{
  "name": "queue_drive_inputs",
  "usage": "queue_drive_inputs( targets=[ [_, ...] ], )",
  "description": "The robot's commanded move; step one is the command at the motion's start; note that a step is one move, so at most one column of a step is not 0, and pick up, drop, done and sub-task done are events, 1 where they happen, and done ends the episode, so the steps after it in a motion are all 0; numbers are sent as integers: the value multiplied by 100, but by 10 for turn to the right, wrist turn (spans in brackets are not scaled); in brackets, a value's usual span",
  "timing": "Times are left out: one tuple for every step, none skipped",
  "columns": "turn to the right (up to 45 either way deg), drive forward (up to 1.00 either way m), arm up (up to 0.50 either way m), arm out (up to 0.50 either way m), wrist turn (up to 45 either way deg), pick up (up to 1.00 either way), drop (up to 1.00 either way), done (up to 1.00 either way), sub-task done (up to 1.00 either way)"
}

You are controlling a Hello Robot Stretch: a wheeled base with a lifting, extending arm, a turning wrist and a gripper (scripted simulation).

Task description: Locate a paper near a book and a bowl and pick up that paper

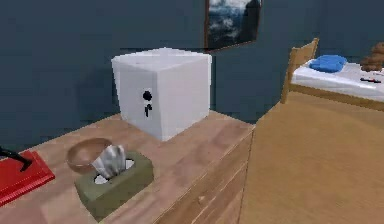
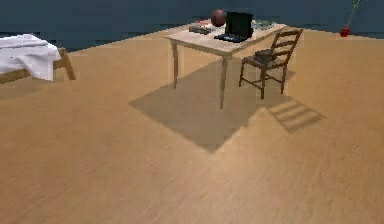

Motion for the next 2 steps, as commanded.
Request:
queue_drive_inputs(
  targets=[
    [-450,0,0,0,0,0,0,0,0],
    [-450,0,0,0,0,0,0,0,0]
  ],
)
